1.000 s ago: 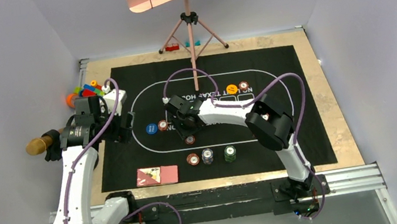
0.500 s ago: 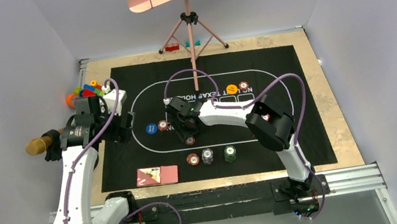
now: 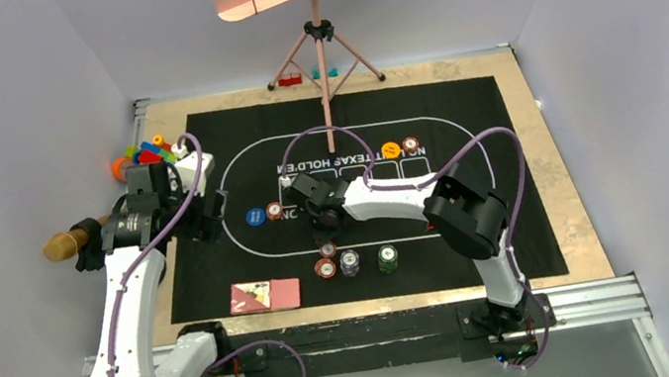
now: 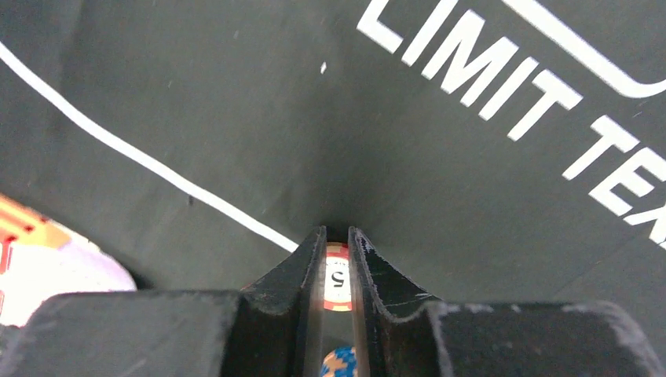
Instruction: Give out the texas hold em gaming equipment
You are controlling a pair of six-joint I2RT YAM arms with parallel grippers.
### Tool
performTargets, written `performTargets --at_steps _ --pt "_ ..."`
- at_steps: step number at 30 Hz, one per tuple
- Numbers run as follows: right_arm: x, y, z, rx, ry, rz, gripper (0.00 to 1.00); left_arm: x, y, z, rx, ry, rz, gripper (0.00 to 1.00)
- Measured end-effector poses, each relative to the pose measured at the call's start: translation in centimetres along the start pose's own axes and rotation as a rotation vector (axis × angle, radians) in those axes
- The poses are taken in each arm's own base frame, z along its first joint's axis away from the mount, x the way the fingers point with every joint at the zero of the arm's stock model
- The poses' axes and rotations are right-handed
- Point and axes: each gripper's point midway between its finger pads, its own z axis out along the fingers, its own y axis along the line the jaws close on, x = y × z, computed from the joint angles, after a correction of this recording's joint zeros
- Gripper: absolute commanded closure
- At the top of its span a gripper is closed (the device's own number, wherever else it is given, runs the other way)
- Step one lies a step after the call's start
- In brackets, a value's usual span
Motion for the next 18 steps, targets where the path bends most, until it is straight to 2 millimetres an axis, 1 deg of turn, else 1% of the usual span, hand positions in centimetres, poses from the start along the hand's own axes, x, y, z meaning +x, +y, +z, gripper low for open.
performTargets --at_steps 5,7,9,11,13,15,16,18 --pt "2.2 1.5 -0.8 -0.067 0.059 0.0 0.81 0.0 0.0 0.0 -0.001 0.0 0.0 0.0" --pt "2.7 2.0 -1.0 -0.09 0.079 0.0 0.8 0.0 0.0 0.0 -0.001 0.0 0.0 0.0" --pt "3.1 2.2 -1.2 -0.102 0.099 -0.001 0.76 0.0 0.0 0.0 -0.002 -0.001 0.001 0.0" --pt "3.3 2.2 -1.4 -0.102 0.116 -0.002 0.7 0.0 0.0 -0.1 -0.002 -0.004 0.001 0.0" --pt "3.2 2.1 -1.9 -0.093 0.127 -0.005 0.59 0.0 0.0 -0.1 -0.003 -0.006 0.001 0.0" --pt "2.3 2.1 -2.5 -0.081 0.113 -0.01 0.48 -0.1 0.0 -0.2 -0.004 -0.008 0.002 0.0" --pt "1.4 2.2 -3.0 -0.074 0.092 -0.017 0.43 -0.1 0.0 -0.2 -0.004 -0.008 0.002 0.0" --pt "0.0 2.2 -4.0 -0.068 0.05 -0.023 0.35 -0.1 0.0 -0.2 -0.005 -0.009 0.002 0.0"
